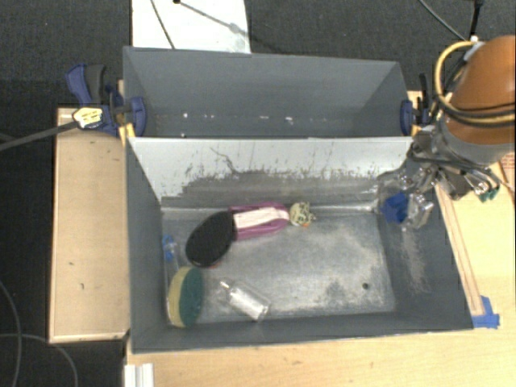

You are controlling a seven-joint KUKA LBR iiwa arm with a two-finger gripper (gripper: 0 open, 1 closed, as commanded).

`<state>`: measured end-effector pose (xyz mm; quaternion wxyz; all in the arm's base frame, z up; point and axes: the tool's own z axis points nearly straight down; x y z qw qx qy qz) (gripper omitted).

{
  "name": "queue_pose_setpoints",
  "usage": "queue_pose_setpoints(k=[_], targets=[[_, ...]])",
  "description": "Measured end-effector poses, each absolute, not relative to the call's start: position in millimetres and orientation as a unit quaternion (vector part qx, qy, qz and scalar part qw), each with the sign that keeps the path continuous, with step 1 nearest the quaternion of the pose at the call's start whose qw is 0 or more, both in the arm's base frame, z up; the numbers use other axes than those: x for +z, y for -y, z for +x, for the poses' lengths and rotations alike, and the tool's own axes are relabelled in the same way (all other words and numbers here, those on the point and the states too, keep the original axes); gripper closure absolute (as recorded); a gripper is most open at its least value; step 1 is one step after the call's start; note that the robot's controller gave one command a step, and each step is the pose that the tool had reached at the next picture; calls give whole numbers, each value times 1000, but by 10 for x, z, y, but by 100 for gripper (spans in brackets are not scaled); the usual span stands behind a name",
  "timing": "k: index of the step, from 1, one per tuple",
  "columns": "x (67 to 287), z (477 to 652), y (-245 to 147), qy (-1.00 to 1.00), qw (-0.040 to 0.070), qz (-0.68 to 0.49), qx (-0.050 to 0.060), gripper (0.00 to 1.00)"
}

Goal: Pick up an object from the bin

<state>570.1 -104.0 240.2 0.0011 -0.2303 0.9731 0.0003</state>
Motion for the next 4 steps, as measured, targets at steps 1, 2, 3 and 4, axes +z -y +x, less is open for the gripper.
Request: queue_pose_setpoints(k=[1,2,3,4], targets=[[2402,5701,1041,-973,1,-229,0,100],[2401,5701,1041,-974,1,-228,0,100],[2402,5701,1041,-974,1,-227,0,100],[2401,5700,1041,-974,1,-226,1,100]])
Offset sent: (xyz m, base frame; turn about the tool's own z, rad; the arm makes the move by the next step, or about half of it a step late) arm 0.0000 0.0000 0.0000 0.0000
